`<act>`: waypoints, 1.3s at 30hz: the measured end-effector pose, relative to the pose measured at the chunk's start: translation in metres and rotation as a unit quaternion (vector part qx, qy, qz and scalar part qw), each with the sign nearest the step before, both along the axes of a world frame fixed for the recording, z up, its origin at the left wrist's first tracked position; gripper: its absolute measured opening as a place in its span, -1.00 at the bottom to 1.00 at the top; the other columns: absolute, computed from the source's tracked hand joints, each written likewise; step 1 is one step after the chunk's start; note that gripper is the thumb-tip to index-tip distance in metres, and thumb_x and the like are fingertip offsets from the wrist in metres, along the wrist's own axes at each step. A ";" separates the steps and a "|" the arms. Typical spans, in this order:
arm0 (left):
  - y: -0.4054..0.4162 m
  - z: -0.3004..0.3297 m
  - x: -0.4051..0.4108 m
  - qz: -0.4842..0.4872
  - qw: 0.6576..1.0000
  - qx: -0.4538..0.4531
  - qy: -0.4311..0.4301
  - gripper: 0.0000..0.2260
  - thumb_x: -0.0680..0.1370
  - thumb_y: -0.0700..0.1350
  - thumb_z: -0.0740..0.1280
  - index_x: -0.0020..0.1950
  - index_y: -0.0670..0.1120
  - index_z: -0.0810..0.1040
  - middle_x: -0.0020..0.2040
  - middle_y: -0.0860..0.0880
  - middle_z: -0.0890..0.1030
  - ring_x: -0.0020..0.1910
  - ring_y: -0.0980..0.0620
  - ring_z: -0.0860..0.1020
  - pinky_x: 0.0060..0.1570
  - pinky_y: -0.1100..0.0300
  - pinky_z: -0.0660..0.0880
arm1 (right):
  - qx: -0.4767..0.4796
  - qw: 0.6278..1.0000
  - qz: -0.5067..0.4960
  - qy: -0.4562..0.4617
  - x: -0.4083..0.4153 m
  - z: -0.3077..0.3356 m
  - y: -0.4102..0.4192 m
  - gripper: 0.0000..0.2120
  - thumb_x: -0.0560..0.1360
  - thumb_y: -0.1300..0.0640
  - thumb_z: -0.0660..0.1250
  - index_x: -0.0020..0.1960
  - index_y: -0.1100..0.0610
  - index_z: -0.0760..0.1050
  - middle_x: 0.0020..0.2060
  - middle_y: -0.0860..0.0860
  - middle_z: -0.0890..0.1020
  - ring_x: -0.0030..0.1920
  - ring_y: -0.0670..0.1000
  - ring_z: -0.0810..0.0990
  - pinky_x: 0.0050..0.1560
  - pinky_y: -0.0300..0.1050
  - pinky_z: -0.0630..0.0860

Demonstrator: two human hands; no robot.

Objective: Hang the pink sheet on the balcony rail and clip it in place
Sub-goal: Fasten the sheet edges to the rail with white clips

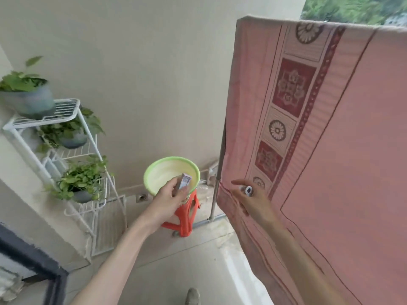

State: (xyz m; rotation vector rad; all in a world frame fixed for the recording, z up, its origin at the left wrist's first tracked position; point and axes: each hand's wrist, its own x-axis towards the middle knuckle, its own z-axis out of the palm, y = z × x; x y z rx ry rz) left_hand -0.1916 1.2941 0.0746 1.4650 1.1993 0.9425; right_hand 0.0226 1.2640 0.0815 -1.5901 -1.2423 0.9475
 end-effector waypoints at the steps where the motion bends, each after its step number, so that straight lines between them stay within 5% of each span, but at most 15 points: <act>1: 0.033 0.002 0.000 -0.014 1.000 0.004 0.020 -0.81 0.57 -0.11 0.24 0.18 0.04 0.45 -0.04 0.23 0.54 -0.17 0.40 0.50 -0.16 0.49 0.39 | 0.003 1.000 -0.012 -0.001 0.002 0.000 0.031 -0.82 0.50 0.14 0.34 0.09 0.10 0.56 -0.42 -0.10 0.44 -0.47 -0.20 0.38 -0.40 -0.33 0.31; 4: 0.124 0.019 0.008 -0.008 0.999 0.000 0.051 -0.80 0.53 -0.26 0.23 0.09 -0.03 0.50 -0.11 0.10 0.48 -0.19 0.12 0.43 -0.11 0.26 0.33 | 0.018 0.999 -0.042 -0.026 0.011 0.009 0.120 -0.84 0.49 0.13 0.36 0.05 0.13 0.58 -0.39 -0.08 0.48 -0.46 -0.22 0.40 -0.43 -0.39 0.29; 9: 0.241 0.033 0.015 -0.007 0.999 0.004 0.046 -0.85 0.50 -0.26 0.25 -0.24 -0.07 0.37 -0.44 0.18 0.38 -0.41 0.15 0.33 -0.28 0.20 0.30 | 0.026 0.994 -0.096 -0.044 0.023 0.024 0.242 -0.89 0.46 0.10 0.38 -0.05 0.11 0.59 -0.32 -0.06 0.57 -0.30 -0.04 0.50 -0.19 -0.14 0.45; 14: 0.340 0.027 0.037 -0.087 0.995 0.003 0.055 -0.82 0.49 -0.14 0.36 -0.22 -0.13 0.37 -0.34 -0.02 0.39 -0.36 0.06 0.34 -0.27 0.20 0.30 | 0.047 0.982 -0.165 -0.081 0.033 0.017 0.330 -0.96 0.46 0.05 0.36 -0.13 0.00 0.57 -0.30 -0.13 0.59 -0.32 -0.13 0.51 -0.38 -0.38 0.33; 19: 0.432 0.020 0.082 -0.197 0.980 -0.001 0.042 -0.94 0.47 -0.18 0.37 -0.16 -0.08 0.51 -0.23 -0.08 0.58 -0.32 0.08 0.45 -0.19 0.19 0.38 | 0.052 0.955 -0.263 -0.123 0.034 0.000 0.387 -0.82 0.47 0.05 0.35 0.06 0.04 0.54 -0.10 -0.09 0.60 -0.11 -0.06 0.54 -0.11 -0.24 0.37; 22: 0.482 0.014 0.106 -0.264 0.963 0.004 0.045 -0.88 0.49 -0.24 0.33 -0.02 -0.06 0.55 -0.10 -0.02 0.60 -0.11 0.03 0.55 -0.11 0.19 0.47 | 0.065 0.926 -0.341 -0.147 0.030 -0.005 0.415 -0.78 0.45 0.05 0.36 0.08 0.05 0.53 -0.07 -0.10 0.57 -0.04 -0.04 0.54 0.00 -0.19 0.43; 25: 0.520 0.018 0.128 -0.370 0.925 0.039 0.076 -0.70 0.53 -0.23 0.28 0.26 -0.12 0.44 0.07 -0.04 0.52 0.04 -0.04 0.54 0.10 0.10 0.46 | 0.056 0.899 -0.398 -0.174 0.024 -0.005 0.438 -0.76 0.41 0.02 0.41 0.01 0.08 0.48 -0.13 -0.06 0.56 -0.10 0.02 0.54 -0.08 -0.15 0.42; 29: 0.551 0.035 0.161 -0.453 0.884 0.092 0.064 -0.48 0.55 -0.21 0.26 0.48 -0.11 0.16 0.25 0.05 0.36 0.11 0.10 0.40 0.00 0.37 0.33 | 0.029 0.868 -0.441 -0.228 0.022 -0.007 0.451 -0.65 0.38 -0.05 0.44 0.02 0.10 0.41 -0.13 -0.01 0.57 -0.15 0.05 0.53 -0.19 -0.10 0.43; 33: 0.562 0.038 0.182 -0.542 0.839 0.017 -0.038 -0.52 0.55 -0.25 0.27 0.41 0.04 0.24 0.32 0.06 0.44 0.23 0.14 0.47 0.24 0.27 0.39 | 0.003 0.851 -0.428 -0.305 0.025 -0.009 0.455 -0.62 0.40 -0.05 0.42 0.08 0.12 0.40 -0.08 -0.01 0.57 -0.15 0.07 0.56 -0.25 -0.10 0.46; 39: 0.569 0.027 0.187 -0.546 0.831 -0.023 -0.099 -0.71 0.50 -0.29 0.33 0.11 0.05 0.51 -0.02 0.09 0.64 -0.02 0.17 0.61 -0.03 0.30 0.52 | 0.042 0.821 -0.451 -0.348 0.025 -0.016 0.456 -0.76 0.42 0.05 0.43 -0.03 0.17 0.50 -0.20 0.04 0.62 -0.26 0.11 0.59 -0.34 -0.11 0.45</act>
